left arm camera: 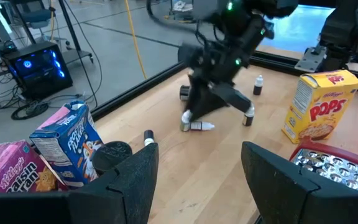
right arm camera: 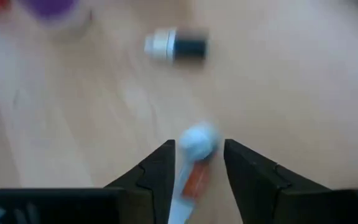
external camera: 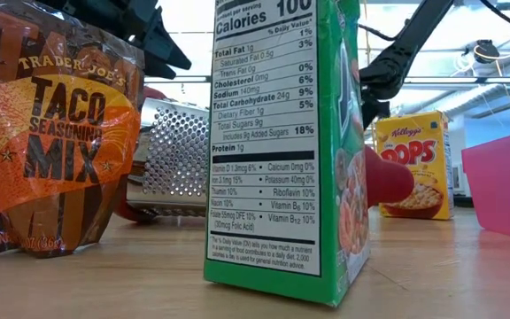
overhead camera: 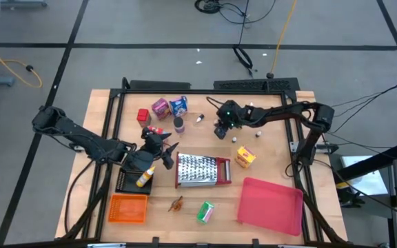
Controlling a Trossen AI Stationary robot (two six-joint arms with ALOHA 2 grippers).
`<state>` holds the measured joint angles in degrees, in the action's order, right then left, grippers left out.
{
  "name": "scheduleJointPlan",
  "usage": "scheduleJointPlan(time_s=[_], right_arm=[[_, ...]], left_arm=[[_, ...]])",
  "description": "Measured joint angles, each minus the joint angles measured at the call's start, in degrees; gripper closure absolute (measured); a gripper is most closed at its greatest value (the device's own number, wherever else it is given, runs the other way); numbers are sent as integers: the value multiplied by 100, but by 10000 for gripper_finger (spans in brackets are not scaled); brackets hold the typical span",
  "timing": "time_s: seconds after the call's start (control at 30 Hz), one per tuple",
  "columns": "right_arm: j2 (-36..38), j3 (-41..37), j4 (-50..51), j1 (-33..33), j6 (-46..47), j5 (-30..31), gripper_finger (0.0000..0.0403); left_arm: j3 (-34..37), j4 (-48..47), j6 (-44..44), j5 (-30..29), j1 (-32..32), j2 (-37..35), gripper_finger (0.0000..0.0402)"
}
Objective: Pick & Place Kitchen Items
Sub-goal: Put the small green food coloring bottle into the black bin
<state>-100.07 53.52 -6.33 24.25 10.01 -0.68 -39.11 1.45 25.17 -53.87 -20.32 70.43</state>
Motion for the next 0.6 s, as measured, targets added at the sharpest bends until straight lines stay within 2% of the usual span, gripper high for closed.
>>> scheduleJointPlan(time_s=[0.13,0.33,0.6], right_arm=[[286,21,154,-33,-119,347,251],[343,23,122,-52,-127,345,235],[334,21,132,-150,-127,343,234]], left_arm=[[0,-28,2,0,0,0,170],[2,-34,16,0,0,0,170],[2,-34,17,0,0,0,169]])
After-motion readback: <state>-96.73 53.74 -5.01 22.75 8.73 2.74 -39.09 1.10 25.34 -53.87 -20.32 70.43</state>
